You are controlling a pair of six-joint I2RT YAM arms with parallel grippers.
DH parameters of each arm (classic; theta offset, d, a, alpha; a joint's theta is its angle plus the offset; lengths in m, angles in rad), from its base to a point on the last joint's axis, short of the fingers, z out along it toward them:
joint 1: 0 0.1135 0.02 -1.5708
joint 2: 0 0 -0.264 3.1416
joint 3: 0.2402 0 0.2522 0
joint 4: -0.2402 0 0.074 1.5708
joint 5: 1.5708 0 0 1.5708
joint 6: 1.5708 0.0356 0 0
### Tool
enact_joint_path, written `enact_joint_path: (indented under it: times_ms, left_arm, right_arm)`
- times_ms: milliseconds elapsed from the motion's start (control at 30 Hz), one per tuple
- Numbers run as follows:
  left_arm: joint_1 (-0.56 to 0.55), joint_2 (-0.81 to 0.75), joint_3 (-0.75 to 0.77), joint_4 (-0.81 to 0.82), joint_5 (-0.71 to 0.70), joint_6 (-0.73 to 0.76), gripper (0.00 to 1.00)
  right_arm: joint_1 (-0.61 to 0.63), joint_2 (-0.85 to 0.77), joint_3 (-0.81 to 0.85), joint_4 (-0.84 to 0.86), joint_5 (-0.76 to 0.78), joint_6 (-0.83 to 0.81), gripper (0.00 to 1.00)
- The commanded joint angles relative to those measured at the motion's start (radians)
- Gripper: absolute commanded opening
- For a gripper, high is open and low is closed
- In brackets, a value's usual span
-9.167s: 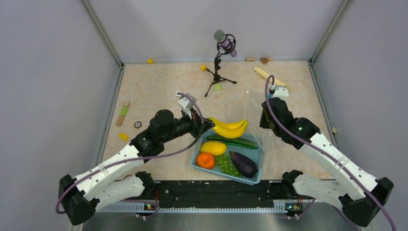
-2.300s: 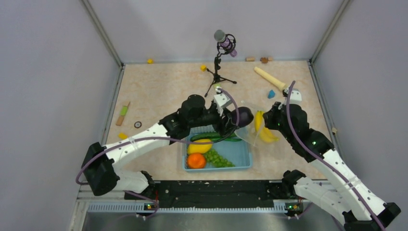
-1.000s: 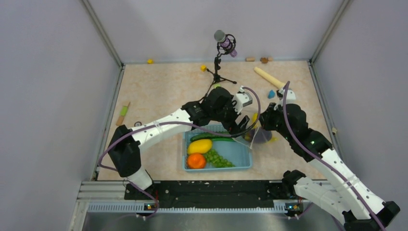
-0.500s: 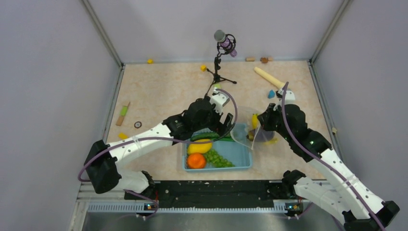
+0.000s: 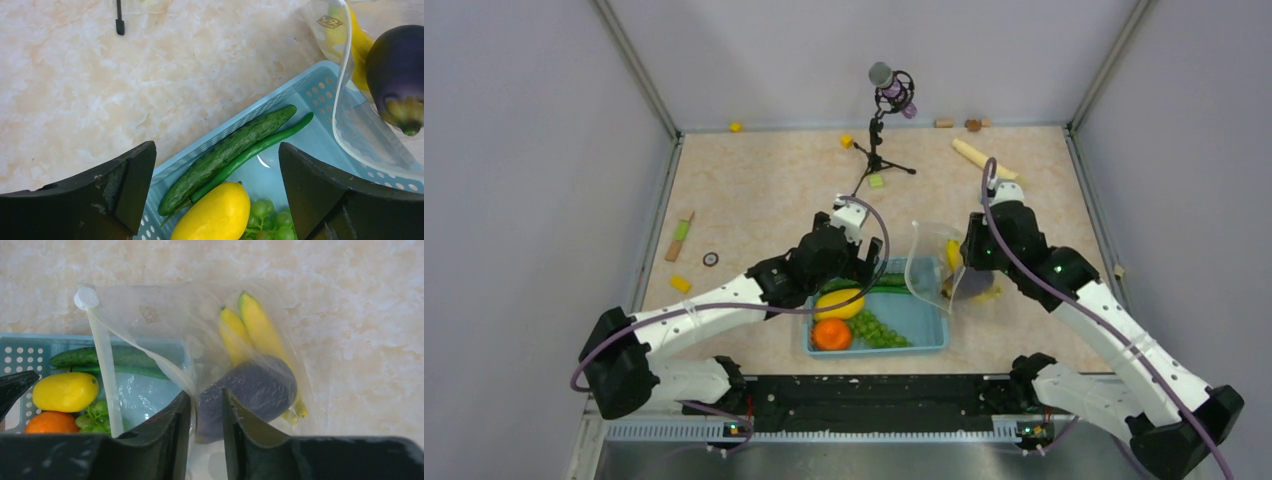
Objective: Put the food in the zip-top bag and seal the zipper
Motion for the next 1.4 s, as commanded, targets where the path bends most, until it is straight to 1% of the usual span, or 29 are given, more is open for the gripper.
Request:
enact_joint_path:
  times_ms: [0,67,133,233,300,367,400,533,567,600,733,833,900,967,1000,1100,1167,1233,1367]
  left_arm:
    - [0.006,-0.09,-0.052,0.085,-0.056,-0.013,0.97]
    - [0.006,-0.109,-0.069,0.08,-0.081,-0.014,0.97]
    - [0.006,-0.127,-0.087,0.081,-0.11,-0.017,0.97]
    - [0.006,-0.153,-0.113,0.087,-0.109,-0.016,0.97]
    - [0.007,-0.173,-0.135,0.098,-0.103,-0.016,0.97]
    - [0.007,-0.189,-0.151,0.107,-0.096,-0.013,0.97]
    - [0.007,-0.197,-0.157,0.108,-0.098,-0.012,0.97]
    - [0.009,-0.21,-0.158,0.096,-0.102,-0.025,0.97]
    - [0.009,-0.21,-0.159,0.09,-0.096,-0.03,0.97]
    - [0.009,-0.209,-0.157,0.082,-0.088,-0.036,0.97]
    - [0.009,-0.202,-0.167,0.049,0.004,-0.065,0.97]
    - [0.009,-0.19,-0.168,0.004,0.029,-0.129,0.97]
    - [0.009,-0.177,-0.142,-0.077,0.022,-0.181,0.97]
    - [0.009,-0.161,-0.104,-0.165,0.041,-0.212,0.96]
    - [0.008,-0.15,-0.085,-0.207,0.077,-0.203,0.95]
    - [0.007,-0.113,-0.033,-0.324,0.168,-0.166,0.95]
    - [0.007,-0.089,-0.02,-0.376,0.206,-0.145,0.94]
    - [0.007,-0.077,-0.033,-0.379,0.206,-0.122,0.94]
    - [0.007,-0.04,-0.05,-0.35,0.17,-0.117,0.94]
  right_arm:
    - [-0.01,0.058,0.091,-0.082,0.054,0.011,0.35]
    - [-0.01,0.079,0.11,-0.08,0.042,0.023,0.43]
    - [-0.009,0.093,0.128,-0.071,0.02,0.028,0.47]
    - [0.004,0.116,0.155,-0.07,-0.004,0.04,0.48]
    - [0.026,0.132,0.163,-0.081,-0.005,0.042,0.46]
    - [0.05,0.156,0.177,-0.103,0.005,0.037,0.41]
    - [0.058,0.164,0.184,-0.119,0.018,0.028,0.37]
    - [0.063,0.176,0.193,-0.126,0.076,0.0,0.1]
    - [0.063,0.175,0.19,-0.122,0.083,-0.004,0.02]
    - [0.063,0.17,0.184,-0.115,0.083,-0.012,0.0]
    - [0.064,0.111,0.137,-0.078,0.081,0.004,0.0]
    - [0.062,0.048,0.08,-0.046,0.079,0.014,0.0]
    - [0.062,0.028,0.074,-0.05,0.095,0.021,0.0]
    - [0.061,0.012,0.067,-0.048,0.04,0.014,0.0]
    - [0.061,0.005,0.062,-0.04,0.019,0.004,0.0]
    - [0.055,0.006,0.052,-0.032,0.025,-0.003,0.0]
    - [0.045,0.007,0.057,-0.029,-0.021,-0.018,0.0]
    - [0.044,-0.006,0.053,-0.014,-0.06,-0.033,0.0]
    - [0.043,-0.025,0.04,0.004,-0.079,-0.044,0.0]
